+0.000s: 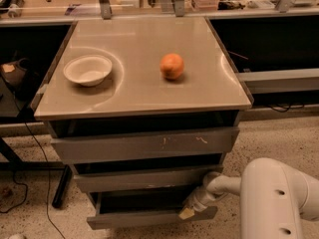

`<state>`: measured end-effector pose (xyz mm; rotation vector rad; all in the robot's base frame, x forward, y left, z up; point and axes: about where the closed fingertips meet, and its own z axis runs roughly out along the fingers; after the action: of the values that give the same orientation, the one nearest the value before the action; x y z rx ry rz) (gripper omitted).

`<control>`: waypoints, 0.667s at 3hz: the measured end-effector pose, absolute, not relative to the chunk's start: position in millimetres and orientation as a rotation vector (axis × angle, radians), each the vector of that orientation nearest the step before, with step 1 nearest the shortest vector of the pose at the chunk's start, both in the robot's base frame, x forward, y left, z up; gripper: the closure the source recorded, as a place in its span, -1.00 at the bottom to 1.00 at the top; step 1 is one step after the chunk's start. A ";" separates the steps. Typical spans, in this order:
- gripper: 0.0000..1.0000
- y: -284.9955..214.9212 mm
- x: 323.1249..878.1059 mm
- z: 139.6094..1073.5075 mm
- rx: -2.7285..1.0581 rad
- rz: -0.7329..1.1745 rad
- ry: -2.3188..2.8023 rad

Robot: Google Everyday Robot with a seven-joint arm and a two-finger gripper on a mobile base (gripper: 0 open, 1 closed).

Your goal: Open bottom drawer

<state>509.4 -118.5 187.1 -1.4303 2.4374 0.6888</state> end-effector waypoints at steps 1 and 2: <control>0.75 -118.5 509.4 187.1 -1.430 0.689 2.437; 1.00 -118.5 509.3 187.1 -1.430 0.689 2.437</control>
Offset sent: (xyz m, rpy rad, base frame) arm 0.0000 0.0000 0.0000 0.0000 0.0000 0.0000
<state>509.3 -118.5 187.1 -1.4303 2.4374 0.6889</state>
